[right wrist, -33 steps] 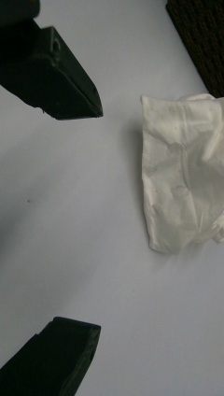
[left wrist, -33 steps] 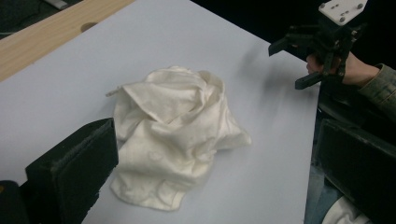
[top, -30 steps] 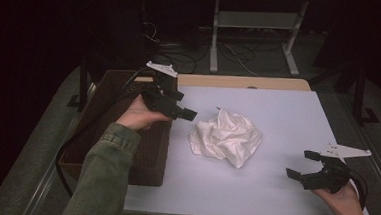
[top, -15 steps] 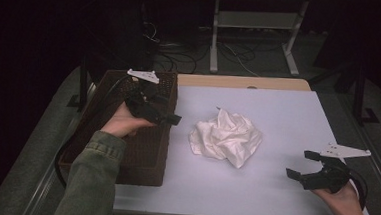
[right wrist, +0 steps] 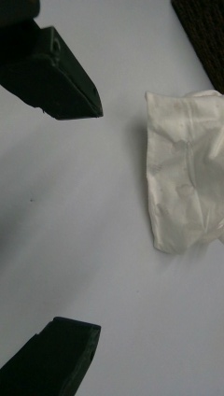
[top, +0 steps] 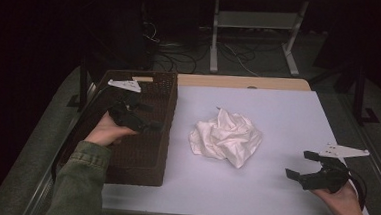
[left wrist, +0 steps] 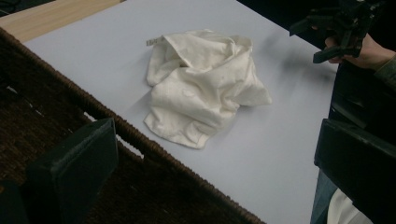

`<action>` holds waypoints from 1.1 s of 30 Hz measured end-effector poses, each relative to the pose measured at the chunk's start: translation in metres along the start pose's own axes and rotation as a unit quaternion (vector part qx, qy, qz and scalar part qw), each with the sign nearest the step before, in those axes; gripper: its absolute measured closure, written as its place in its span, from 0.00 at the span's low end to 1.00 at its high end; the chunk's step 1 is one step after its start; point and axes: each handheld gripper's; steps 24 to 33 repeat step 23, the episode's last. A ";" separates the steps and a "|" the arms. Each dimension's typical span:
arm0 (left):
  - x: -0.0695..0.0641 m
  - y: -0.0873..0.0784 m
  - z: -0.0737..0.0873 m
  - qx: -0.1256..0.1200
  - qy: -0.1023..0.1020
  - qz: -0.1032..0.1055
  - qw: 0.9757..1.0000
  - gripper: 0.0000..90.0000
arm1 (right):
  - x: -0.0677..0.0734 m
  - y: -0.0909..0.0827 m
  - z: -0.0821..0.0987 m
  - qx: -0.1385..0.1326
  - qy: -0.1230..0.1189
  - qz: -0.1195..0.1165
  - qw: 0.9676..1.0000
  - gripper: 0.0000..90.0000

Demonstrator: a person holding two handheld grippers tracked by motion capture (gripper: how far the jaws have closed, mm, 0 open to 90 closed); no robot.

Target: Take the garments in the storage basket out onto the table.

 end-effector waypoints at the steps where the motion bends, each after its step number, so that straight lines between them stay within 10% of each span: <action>1: 0.002 -0.001 0.003 -0.002 -0.001 0.003 1.000 0.00 | 0.000 0.000 0.000 0.000 0.000 0.000 1.000 0.00; 17: 0.017 -0.037 0.064 -0.052 -0.039 -0.013 0.998 0.00 | 0.000 0.001 0.001 0.001 0.000 0.001 1.000 0.00; 33: 0.016 -0.045 0.071 -0.076 -0.039 -0.016 0.996 0.00 | 0.000 0.002 0.001 0.006 0.004 0.001 1.000 0.00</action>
Point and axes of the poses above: each handheld gripper's, and its own axes: y roughly forward along the jaws, z roughly out of its underside, x roughly to its left, and after that the axes turned 1 degree about z, right-handed
